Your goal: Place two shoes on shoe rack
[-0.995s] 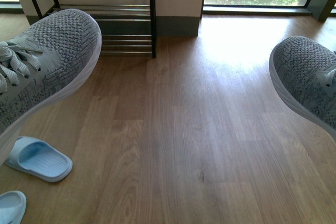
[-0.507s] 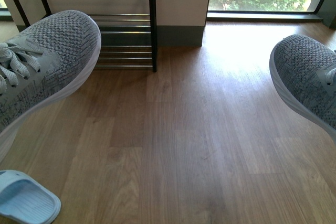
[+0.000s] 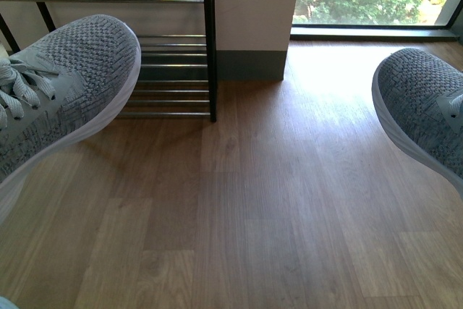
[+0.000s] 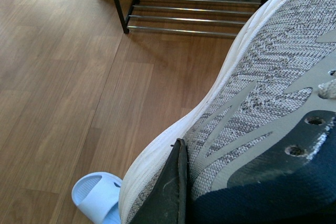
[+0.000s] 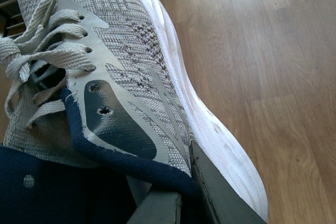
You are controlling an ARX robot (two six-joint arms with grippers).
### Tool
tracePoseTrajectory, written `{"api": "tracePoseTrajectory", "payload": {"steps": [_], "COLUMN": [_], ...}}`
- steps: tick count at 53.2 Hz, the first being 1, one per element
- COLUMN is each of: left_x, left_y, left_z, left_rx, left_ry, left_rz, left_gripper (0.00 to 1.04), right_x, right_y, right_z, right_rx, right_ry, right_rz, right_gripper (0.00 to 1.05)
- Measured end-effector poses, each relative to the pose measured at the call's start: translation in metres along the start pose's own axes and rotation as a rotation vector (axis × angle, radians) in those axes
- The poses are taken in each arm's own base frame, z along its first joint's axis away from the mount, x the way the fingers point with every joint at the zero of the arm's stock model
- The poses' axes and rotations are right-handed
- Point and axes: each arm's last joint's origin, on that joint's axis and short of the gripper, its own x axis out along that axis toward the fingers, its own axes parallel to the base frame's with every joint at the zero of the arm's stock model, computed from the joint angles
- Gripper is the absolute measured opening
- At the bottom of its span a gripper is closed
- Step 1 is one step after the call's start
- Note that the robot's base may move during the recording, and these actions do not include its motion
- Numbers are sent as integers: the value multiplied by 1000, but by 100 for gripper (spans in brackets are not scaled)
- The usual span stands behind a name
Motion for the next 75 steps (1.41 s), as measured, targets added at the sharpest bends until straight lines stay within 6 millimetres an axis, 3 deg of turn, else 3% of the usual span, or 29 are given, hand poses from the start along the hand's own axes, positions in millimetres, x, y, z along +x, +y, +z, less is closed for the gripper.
{"api": "tracePoseTrajectory", "payload": {"steps": [75], "left_x": [0], "left_y": [1], "left_z": [0], "left_rx": [-2], "left_ry": [-2], "left_rz": [12], "left_gripper": [2], "right_x": [0], "right_y": [1], "right_z": [0], "right_rx": [-2], "right_ry": [1], "right_rz": [11], "right_gripper": [1]}}
